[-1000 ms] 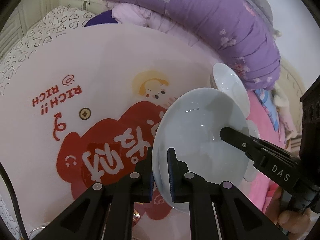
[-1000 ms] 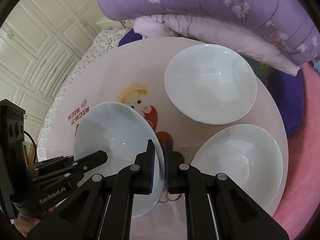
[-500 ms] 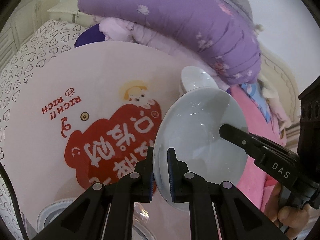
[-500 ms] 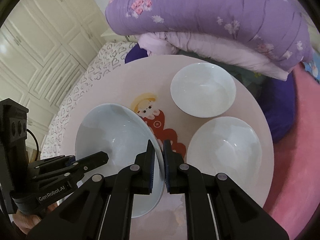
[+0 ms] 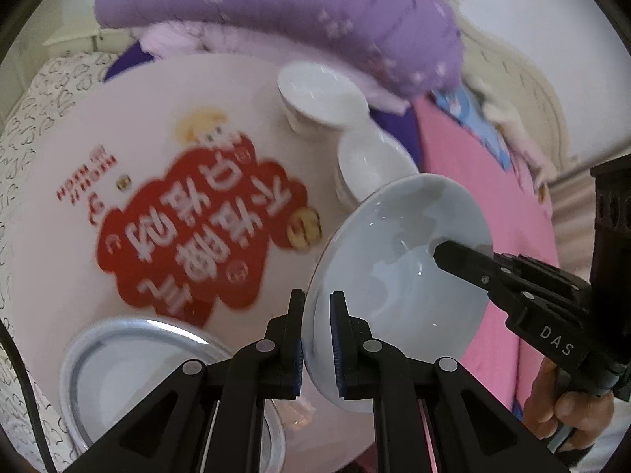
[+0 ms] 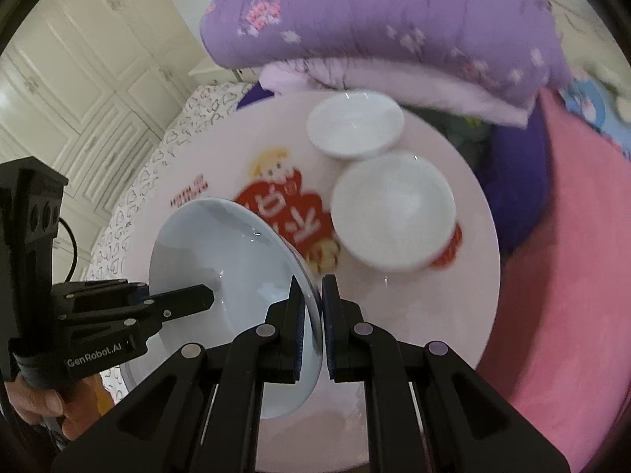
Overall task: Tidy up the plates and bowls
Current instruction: 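Lift the white bowl with both tools and carry it toward the plates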
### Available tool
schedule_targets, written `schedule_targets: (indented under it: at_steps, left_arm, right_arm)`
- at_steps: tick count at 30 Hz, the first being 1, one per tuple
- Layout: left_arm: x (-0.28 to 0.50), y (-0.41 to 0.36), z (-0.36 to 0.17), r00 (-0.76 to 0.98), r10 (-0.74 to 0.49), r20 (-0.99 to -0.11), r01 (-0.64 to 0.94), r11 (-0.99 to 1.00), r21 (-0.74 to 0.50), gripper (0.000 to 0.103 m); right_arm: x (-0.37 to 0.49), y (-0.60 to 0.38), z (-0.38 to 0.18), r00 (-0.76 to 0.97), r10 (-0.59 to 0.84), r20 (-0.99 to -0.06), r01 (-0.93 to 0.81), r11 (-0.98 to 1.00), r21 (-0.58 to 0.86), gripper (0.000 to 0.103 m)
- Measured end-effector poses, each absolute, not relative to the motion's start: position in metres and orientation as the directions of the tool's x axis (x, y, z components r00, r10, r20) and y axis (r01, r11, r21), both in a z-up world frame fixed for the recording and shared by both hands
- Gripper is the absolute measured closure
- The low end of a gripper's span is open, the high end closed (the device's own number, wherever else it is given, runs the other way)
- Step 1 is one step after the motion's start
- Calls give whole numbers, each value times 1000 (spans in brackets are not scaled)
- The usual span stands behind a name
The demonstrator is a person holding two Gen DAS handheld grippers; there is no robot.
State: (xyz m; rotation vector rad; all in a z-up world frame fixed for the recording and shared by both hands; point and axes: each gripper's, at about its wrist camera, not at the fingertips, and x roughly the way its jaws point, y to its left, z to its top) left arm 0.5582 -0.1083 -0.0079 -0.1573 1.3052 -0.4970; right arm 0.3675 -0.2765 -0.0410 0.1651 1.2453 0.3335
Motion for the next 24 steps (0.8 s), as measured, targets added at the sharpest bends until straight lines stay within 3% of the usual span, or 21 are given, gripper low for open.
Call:
schedule_targets:
  at_steps: [24]
  left_arm:
    - [524,-151,-77,27,-375,-927,280,893,-353,95]
  right_arm:
    - [322,-301,-107,176,334,-926,-68,942,327,94]
